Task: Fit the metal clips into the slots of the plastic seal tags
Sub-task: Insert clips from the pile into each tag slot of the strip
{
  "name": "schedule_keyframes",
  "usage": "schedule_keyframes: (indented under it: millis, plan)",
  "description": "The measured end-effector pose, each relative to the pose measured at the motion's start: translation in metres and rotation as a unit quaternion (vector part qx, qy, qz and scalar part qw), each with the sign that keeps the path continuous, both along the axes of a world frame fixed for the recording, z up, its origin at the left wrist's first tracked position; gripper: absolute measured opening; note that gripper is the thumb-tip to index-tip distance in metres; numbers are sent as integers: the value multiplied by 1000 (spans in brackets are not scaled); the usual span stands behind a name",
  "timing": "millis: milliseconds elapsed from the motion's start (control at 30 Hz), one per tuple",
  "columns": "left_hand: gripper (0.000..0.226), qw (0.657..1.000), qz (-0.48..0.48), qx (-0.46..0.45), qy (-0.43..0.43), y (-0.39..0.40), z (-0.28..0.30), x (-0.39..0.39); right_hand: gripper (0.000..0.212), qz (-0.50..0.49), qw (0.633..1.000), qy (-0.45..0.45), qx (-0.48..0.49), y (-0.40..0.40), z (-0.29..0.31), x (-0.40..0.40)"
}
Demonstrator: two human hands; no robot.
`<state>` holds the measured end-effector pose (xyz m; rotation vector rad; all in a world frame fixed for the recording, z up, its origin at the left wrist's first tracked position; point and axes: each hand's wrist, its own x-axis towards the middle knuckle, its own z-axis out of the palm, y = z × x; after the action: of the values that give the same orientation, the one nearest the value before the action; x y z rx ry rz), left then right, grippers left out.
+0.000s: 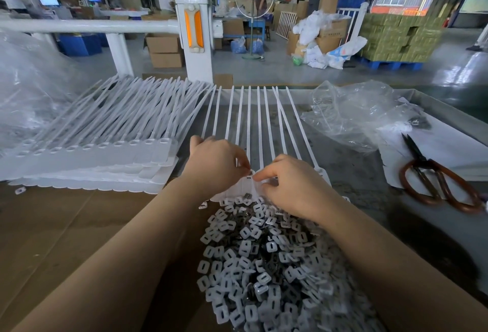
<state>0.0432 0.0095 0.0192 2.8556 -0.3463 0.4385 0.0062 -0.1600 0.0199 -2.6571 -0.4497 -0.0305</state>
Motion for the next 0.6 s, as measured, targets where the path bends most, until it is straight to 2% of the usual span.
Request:
schedule_keyframes:
  millis: [133, 367, 500, 600]
  plan:
    - [10, 996, -62, 58, -32, 6, 1, 1, 27, 5, 1000, 1, 2, -1, 1, -1]
    - [8, 997, -80, 6, -17, 11, -1, 0, 24, 11, 999, 3, 46, -1, 2, 0]
    - [8, 997, -78, -3, -6, 12, -1, 0, 10, 99, 992, 50, 60, 1, 7, -3]
    - [8, 997, -77, -6, 0, 12, -2, 0, 8, 159, 981, 96, 48, 0, 12, -5]
